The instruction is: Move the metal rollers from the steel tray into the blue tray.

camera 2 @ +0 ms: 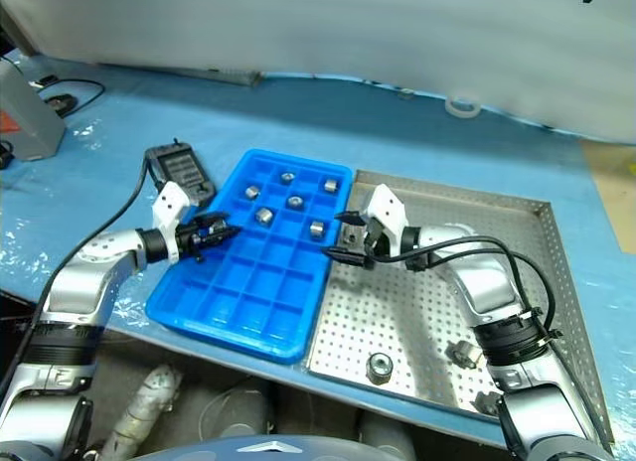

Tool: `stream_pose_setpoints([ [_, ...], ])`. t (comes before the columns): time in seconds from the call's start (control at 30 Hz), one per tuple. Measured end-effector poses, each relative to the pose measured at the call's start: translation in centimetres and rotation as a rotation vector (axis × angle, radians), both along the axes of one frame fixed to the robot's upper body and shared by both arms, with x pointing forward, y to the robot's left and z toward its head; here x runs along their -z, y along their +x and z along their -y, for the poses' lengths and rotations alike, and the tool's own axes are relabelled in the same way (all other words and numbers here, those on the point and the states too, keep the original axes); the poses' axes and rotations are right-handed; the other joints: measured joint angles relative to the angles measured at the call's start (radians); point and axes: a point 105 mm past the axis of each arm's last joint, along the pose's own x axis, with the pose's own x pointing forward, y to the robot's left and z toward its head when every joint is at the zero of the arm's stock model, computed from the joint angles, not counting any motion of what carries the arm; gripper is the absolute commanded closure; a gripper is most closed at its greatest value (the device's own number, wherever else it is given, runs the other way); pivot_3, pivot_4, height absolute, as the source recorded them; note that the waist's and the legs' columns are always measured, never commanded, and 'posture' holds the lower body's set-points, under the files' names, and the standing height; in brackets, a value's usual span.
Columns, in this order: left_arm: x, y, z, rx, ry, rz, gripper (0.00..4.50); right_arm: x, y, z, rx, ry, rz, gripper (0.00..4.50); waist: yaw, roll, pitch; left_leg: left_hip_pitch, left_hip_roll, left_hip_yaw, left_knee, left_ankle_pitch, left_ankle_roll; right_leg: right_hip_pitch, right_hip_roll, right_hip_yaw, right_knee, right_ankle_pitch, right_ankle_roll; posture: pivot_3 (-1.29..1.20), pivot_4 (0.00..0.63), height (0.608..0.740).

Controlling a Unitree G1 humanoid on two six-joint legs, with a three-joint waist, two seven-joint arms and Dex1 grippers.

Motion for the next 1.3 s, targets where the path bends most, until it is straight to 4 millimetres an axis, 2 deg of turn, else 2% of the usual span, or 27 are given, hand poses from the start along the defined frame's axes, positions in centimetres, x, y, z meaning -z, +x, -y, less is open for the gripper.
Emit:
stream_pose_setpoints([
  [0.27,0.0,-0.1,-1.0,-0.006,0.055,0.006,2.75,0.9,-0.6,0.2,0.026,-0.003,-0.013,0.80,-0.005,-0.001,-0.001,0.001,0.000,0.000,0.000,0.000,-0.001,0.000,0.000,0.000,0.001,0.000,0.000,0.11,0.150,0.740],
  [0.3,0.0,0.0,-1.0,-0.006,0.055,0.007,2.05,0.9,-0.7,0.2,0.028,-0.002,-0.014,0.80,-0.007,-0.001,-0.001,0.001,0.000,0.000,0.000,0.001,-0.001,0.000,0.000,0.000,0.001,0.000,0.000,0.11,0.150,0.740],
  [0.43,-0.1,0.6,-0.8,0.018,0.060,0.019,0.95,0.7,-0.9,0.0,0.037,0.005,0.002,0.80,-0.012,-0.002,-0.001,0.003,0.000,0.000,-0.002,0.002,-0.004,0.000,0.000,0.001,0.002,0.000,0.000,0.10,0.150,0.740],
  [0.6,-0.4,0.4,-0.8,0.079,0.049,-0.004,0.95,0.5,-0.8,0.4,0.088,0.014,0.006,0.80,-0.016,-0.002,-0.002,0.004,-0.001,0.000,-0.005,0.003,-0.005,-0.001,0.001,0.002,0.001,0.000,0.000,0.06,0.150,0.740],
  [0.7,-1.9,0.6,0.3,0.171,0.017,0.022,0.95,0.1,-0.9,0.6,0.108,0.019,0.018,0.80,-0.011,-0.003,-0.002,0.002,-0.001,0.000,-0.005,0.003,-0.005,-0.001,0.001,0.000,0.002,0.000,0.000,0.01,0.150,0.740],
  [0.83,-5.1,1.9,3.1,0.312,-0.014,0.121,0.95,-0.7,-0.8,1.9,0.172,0.042,0.028,0.80,-0.009,-0.004,-0.002,0.002,-0.004,0.000,-0.005,0.003,-0.004,0.000,0.000,0.001,0.001,0.000,0.000,-0.02,0.150,0.740],
  [0.93,-6.4,3.7,6.9,0.397,-0.040,0.177,0.95,-1.4,-0.1,3.6,0.276,0.058,0.055,0.80,-0.013,-0.004,-0.002,0.002,-0.005,0.000,-0.003,0.003,-0.003,0.001,-0.001,0.003,0.002,0.000,0.000,-0.14,0.150,0.740],
  [1.07,-6.1,5.0,12.9,0.508,-0.046,0.158,0.95,-1.9,0.1,5.6,0.400,0.072,0.095,0.80,-0.034,-0.005,-0.002,0.002,-0.004,0.000,-0.002,0.003,-0.002,0.000,-0.001,0.004,0.002,0.000,0.000,-0.23,0.150,0.740],
  [1.17,-5.2,5.1,17.2,0.592,-0.025,0.116,0.95,-1.7,-0.8,6.7,0.475,0.073,0.104,0.80,-0.053,-0.005,-0.002,0.001,-0.004,0.000,-0.002,0.004,0.002,0.000,0.000,0.004,0.001,0.003,0.005,-0.34,0.150,0.740],
  [1.23,-4.1,5.0,19.0,0.642,0.050,0.084,0.95,-1.4,-1.8,7.4,0.522,0.067,0.106,0.80,-0.075,-0.005,-0.002,0.001,-0.004,0.000,-0.002,0.004,0.002,0.000,0.000,0.004,0.000,0.003,0.005,-0.38,0.150,0.740],
  [1.3,-3.3,5.0,19.3,0.661,0.121,0.062,0.95,-1.0,-2.6,8.0,0.562,0.058,0.096,0.80,-0.099,-0.005,-0.002,0.002,-0.003,0.001,-0.002,0.003,0.003,0.000,0.000,0.005,-0.003,0.003,0.005,-0.42,0.150,0.740],
])
